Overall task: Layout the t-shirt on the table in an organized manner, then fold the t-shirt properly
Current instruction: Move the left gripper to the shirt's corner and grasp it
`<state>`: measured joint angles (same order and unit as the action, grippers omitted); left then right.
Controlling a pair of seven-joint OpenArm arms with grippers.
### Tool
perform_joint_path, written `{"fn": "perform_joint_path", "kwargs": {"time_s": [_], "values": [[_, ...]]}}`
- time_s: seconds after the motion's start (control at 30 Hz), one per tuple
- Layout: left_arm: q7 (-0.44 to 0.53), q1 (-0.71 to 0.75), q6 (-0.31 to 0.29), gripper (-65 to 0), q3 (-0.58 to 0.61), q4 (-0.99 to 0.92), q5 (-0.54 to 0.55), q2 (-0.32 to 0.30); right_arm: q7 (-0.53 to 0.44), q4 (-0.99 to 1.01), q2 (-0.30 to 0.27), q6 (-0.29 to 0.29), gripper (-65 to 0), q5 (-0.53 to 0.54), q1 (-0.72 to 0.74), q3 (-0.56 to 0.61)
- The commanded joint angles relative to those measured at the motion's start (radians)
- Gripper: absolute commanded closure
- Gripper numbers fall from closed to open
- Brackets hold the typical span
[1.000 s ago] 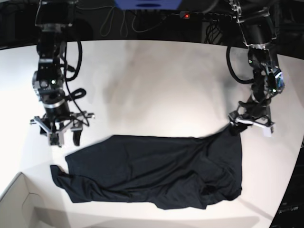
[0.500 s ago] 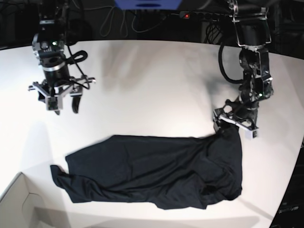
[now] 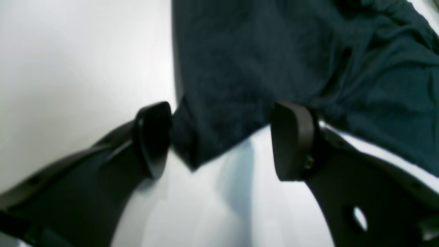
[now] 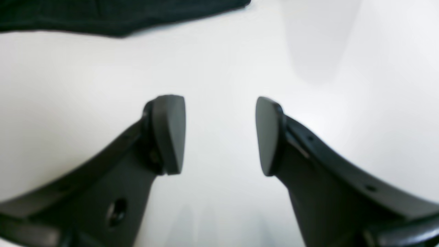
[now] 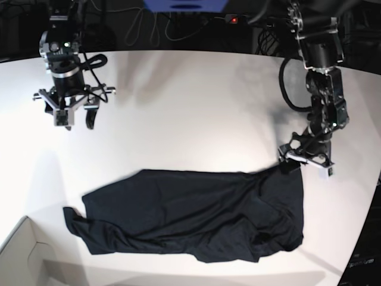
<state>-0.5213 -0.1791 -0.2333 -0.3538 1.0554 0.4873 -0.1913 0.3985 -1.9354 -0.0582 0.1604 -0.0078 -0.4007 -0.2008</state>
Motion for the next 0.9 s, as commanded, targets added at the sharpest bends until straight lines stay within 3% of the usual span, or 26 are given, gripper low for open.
{"fn": "perform_joint_path", "kwargs": {"time_s": [0.0, 0.03, 0.1, 0.17, 0.23, 0.27, 0.33, 0.43, 0.67, 0.87], "values": [[-0.044, -0.001, 0.008, -40.6, 0.002, -0.017, -0.006, -0.003, -0.029, -0.02, -0.006, -0.005, -32.2, 0.006, 0.004, -0.002], [-0.044, -0.01, 0.008, -36.4, 0.002, -0.027, -0.006, 0.0, -0.029, -0.02, -0.006, -0.005, -32.1, 0.006, 0.003, -0.006], [-0.044, -0.021, 0.007, -22.0, 0.002, -0.039, -0.006, 0.0, -0.029, -0.02, -0.006, -0.005, -32.1, 0.006, -0.011, -0.007], [-0.047, -0.023, 0.007, -1.4, 0.002, -0.031, -0.006, 0.002, -0.029, -0.022, -0.006, -0.005, -32.1, 0.006, -0.013, -0.007], [-0.055, -0.023, 0.008, -0.1, 0.002, -0.028, -0.003, 0.0, -0.029, -0.026, -0.006, -0.005, -32.1, 0.006, -0.016, -0.007], [-0.055, -0.023, 0.008, -3.0, 0.002, -0.027, 0.003, -0.003, -0.029, -0.026, -0.006, -0.005, -32.1, 0.006, -0.016, -0.006], [-0.055, -0.015, 0.007, 0.0, 0.0, 0.013, 0.004, -0.004, -0.029, -0.026, -0.006, -0.005, -32.1, 0.006, -0.016, -0.002], [-0.122, 0.028, 0.007, -0.4, -0.009, 0.191, 0.015, -0.004, -0.029, -0.026, -0.006, -0.005, -32.1, 0.006, -0.017, -0.002], [-0.293, 0.088, 0.016, -0.3, -0.047, 0.698, 0.169, -0.017, -0.029, -0.028, -0.006, -0.005, -32.1, 0.007, -0.014, 0.017], [-0.333, 0.071, 0.008, -0.3, -0.063, 0.822, 0.244, -0.01, -0.029, -0.055, -0.012, -0.003, -32.1, 0.007, -0.051, 0.14]]}}
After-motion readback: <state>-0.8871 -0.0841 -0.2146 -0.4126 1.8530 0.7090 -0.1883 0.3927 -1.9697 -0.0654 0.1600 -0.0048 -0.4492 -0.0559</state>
